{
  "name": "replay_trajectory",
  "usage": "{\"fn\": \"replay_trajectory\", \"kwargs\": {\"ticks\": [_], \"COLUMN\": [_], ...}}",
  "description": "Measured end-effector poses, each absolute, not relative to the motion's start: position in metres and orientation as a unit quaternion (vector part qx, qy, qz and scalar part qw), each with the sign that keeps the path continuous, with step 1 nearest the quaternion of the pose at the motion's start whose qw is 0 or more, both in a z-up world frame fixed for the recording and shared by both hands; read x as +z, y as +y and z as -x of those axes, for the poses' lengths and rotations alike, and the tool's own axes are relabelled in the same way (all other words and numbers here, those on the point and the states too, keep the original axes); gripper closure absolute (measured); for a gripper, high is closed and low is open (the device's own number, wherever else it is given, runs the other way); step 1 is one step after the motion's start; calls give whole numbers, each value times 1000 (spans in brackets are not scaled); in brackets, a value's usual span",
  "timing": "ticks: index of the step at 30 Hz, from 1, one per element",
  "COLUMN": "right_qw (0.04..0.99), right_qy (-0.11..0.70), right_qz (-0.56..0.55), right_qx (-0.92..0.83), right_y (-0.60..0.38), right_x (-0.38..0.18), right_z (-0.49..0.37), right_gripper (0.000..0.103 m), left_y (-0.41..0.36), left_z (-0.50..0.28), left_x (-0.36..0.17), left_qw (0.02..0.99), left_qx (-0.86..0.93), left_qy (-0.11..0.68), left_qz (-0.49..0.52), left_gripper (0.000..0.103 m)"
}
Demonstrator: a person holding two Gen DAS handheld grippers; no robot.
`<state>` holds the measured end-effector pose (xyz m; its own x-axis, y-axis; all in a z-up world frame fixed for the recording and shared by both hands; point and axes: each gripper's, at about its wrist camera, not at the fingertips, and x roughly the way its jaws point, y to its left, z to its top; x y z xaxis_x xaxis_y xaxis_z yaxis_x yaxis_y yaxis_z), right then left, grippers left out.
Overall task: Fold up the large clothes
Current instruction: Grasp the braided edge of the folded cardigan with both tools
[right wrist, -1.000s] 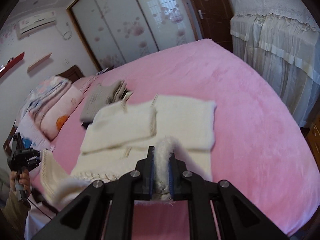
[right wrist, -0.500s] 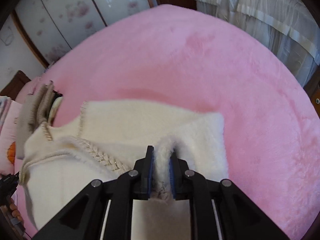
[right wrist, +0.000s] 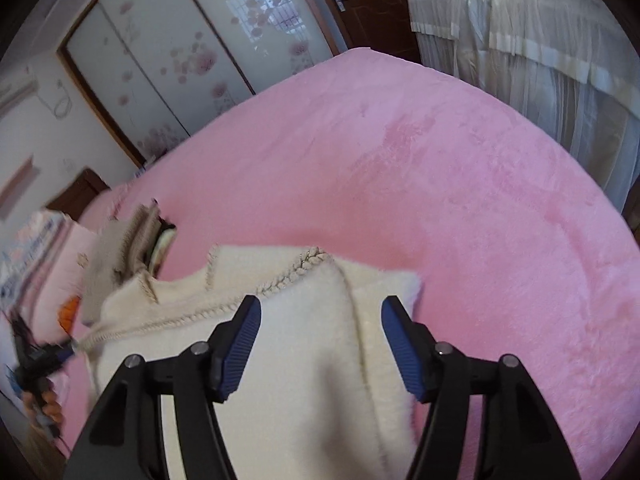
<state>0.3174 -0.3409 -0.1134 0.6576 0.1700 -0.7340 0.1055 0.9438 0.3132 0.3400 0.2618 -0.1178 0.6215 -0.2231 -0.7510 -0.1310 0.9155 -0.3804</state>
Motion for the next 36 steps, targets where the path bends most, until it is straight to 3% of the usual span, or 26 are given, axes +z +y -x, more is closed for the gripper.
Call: {"fn": "replay_trajectory", "kwargs": {"ticks": [3,12,17,18,19,22,26,28,29,31,32,36], "right_qw": [894,884,879,877,876,875,877,874,876,878,878,896], "right_qy": [430,459,470,473,475,476,472,475,474,475,477,445], "right_qz": [-126,-79,-74,-75,-76,-80,-83,-84,-76,-44,-27,-13], "right_qx": [14,26,32,34,34,37,40,49,47,31,21,-2], "right_y": [-329,-304,-303,-302,-302,-303,-303,-300,-297,-288,-284,-279], "right_x": [-124,-153,-163,-165,-167,-170,-171,-174,-175,-177,-178,-164], "right_z": [-329,-361,-374,-376,-379,-386,-396,-401,-402,-400,-398,-379], "right_gripper": [40,40,40,40,40,40,40,40,41,63,84,91], "left_y": [262,235,234,236,237,244,247,244,244,238,234,214], "left_z": [-326,-346,-369,-374,-379,-388,-389,-387,-386,-384,-381,-368], "left_x": [-105,-141,-167,-169,-174,-179,-180,-179,-178,-176,-173,-154], "left_qw": [900,895,885,883,881,877,879,882,884,886,889,900], "left_qx": [-34,-38,-37,-44,-50,-71,-81,-71,-64,-43,-31,24], "left_qy": [396,445,464,467,470,474,468,464,461,461,456,435], "left_qz": [180,-10,-24,-17,-9,29,49,36,35,29,24,-9], "left_gripper": [17,17,17,22,35,60,73,89,91,95,95,96]}}
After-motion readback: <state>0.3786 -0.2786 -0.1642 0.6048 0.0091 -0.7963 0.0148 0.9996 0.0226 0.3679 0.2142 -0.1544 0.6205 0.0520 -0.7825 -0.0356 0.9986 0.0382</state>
